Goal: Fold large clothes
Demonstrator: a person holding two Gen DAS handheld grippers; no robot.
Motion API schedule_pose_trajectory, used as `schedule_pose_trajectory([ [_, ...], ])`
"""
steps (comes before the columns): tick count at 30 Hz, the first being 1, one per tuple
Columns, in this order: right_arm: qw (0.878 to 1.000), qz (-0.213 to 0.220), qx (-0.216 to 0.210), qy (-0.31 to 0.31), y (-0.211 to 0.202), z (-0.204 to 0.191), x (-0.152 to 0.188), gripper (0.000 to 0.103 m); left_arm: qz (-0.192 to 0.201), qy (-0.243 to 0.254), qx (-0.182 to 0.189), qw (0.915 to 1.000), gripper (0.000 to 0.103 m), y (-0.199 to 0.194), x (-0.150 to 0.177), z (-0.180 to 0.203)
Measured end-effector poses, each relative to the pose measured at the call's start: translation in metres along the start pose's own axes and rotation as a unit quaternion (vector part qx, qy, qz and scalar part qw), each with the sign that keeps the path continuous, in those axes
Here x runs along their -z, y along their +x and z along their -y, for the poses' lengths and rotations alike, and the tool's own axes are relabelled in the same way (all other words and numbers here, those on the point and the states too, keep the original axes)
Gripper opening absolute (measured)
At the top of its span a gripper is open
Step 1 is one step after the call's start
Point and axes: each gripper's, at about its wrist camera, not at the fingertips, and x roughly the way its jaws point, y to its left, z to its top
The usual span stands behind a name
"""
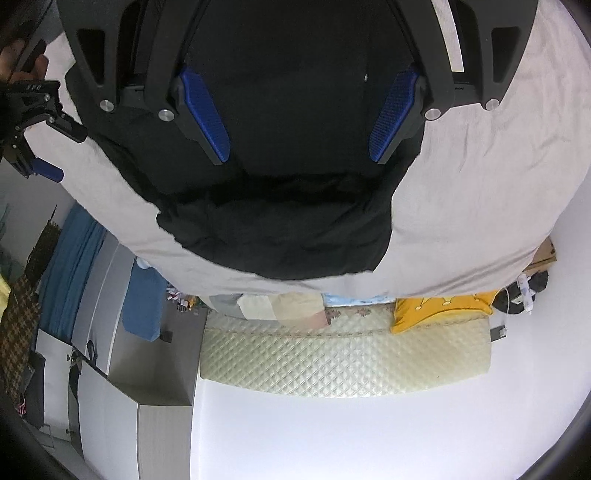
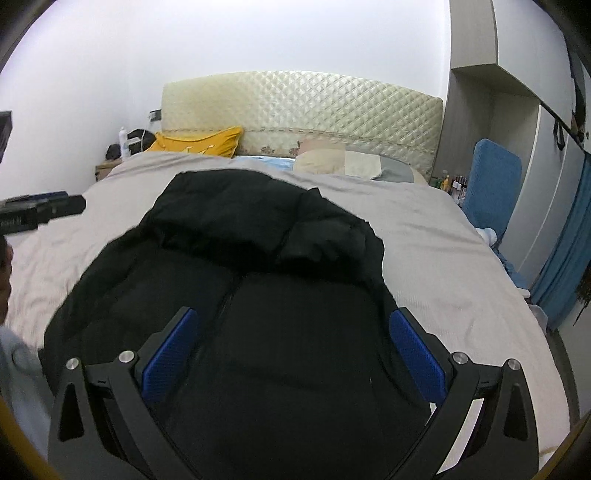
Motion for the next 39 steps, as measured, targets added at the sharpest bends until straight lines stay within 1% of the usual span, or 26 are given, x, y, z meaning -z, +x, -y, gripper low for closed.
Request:
schedule_pose_trajectory([
  [1,1.0,-0.002,-0.001,0.003,-0.001,0.001,0.005,0.103,-0.001,-0.002,-0.002,1.0,0.078,-0.001,0.007,-0.002],
  [4,0.999,-0.024,-0.018,0.037,0.003,0.013,0.019,0.103,-0.012,-0.006,0.006,0.9999,0.078,0.0,0.026,-0.011],
  [5,0.998,-0.033,-0.015,0.048,0.006,0.019,0.023,0.103,-0.016,-0.008,0.006,0.9998,0.078,0.003,0.029,-0.014],
  [7,0.998,-0.048,0.015,0.05,0.009,0.025,0.027,0.103,-0.025,-0.017,0.005,0.9995,0.078,0.01,0.036,-0.025],
  [9,0.995,-0.068,0.047,0.055,0.016,0.036,0.031,0.103,-0.043,-0.031,0.005,0.9986,0.078,0.019,0.04,-0.035],
  [13,0.99,-0.091,0.045,0.093,0.027,0.062,0.035,0.103,-0.073,-0.061,-0.004,0.9954,0.078,0.033,0.044,-0.059],
  [14,0.989,-0.095,0.045,0.1,0.027,0.068,0.038,0.103,-0.083,-0.072,-0.002,0.994,0.078,0.036,0.045,-0.066],
  [16,0.985,-0.107,0.038,0.128,0.032,0.089,0.04,0.103,-0.094,-0.075,-0.003,0.9927,0.078,0.04,0.047,-0.074],
  [18,0.98,-0.119,0.034,0.155,0.036,0.106,0.046,0.103,-0.111,-0.075,-0.018,0.9908,0.078,0.046,0.051,-0.083],
  [20,0.969,-0.142,0.034,0.2,0.043,0.131,0.059,0.103,-0.129,-0.086,-0.018,0.9877,0.078,0.052,0.056,-0.093],
  [22,0.953,-0.167,0.031,0.251,0.049,0.152,0.075,0.103,-0.146,-0.109,-0.011,0.9832,0.078,0.057,0.062,-0.104],
  [23,0.943,-0.18,0.029,0.278,0.052,0.162,0.085,0.103,-0.156,-0.12,-0.011,0.9805,0.078,0.06,0.065,-0.11],
  [24,0.928,-0.198,0.035,0.313,0.058,0.174,0.097,0.103,-0.164,-0.131,-0.012,0.9776,0.078,0.063,0.069,-0.115],
  [26,0.91,-0.218,0.042,0.349,0.064,0.185,0.111,0.103,-0.178,-0.152,-0.002,0.9722,0.078,0.069,0.073,-0.124],
  [27,0.898,-0.229,0.04,0.373,0.068,0.19,0.12,0.103,-0.187,-0.163,0.004,0.9687,0.078,0.072,0.074,-0.127],
  [28,0.891,-0.236,0.035,0.387,0.07,0.193,0.126,0.103,-0.195,-0.173,0.008,0.9653,0.078,0.076,0.076,-0.132],
  [30,0.875,-0.25,0.014,0.414,0.076,0.196,0.136,0.103,-0.205,-0.188,0.002,0.9604,0.078,0.081,0.08,-0.139],
  [31,0.867,-0.254,-0.004,0.429,0.079,0.195,0.141,0.103,-0.211,-0.193,-0.002,0.9582,0.078,0.083,0.081,-0.142],
  [33,0.848,-0.264,-0.06,0.456,0.087,0.188,0.15,0.102,-0.224,-0.204,-0.005,0.9529,0.078,0.086,0.085,-0.146],
  [34,0.843,-0.266,-0.078,0.461,0.089,0.186,0.152,0.101,-0.227,-0.213,-0.002,0.9503,0.078,0.086,0.087,-0.15],
  [35,0.842,-0.263,-0.094,0.461,0.089,0.183,0.151,0.098,-0.227,-0.219,-0.002,0.9489,0.078,0.087,0.087,-0.153],
  [37,0.851,-0.253,-0.102,0.448,0.086,0.177,0.145,0.088,-0.229,-0.237,-0.009,0.9441,0.079,0.086,0.09,-0.161],
  [38,0.853,-0.247,-0.115,0.445,0.084,0.175,0.142,0.086,-0.232,-0.244,-0.011,0.9417,0.08,0.086,0.092,-0.164],
  [39,0.855,-0.242,-0.125,0.441,0.082,0.172,0.138,0.081,-0.234,-0.251,-0.011,0.9391,0.08,0.087,0.094,-0.168],
])
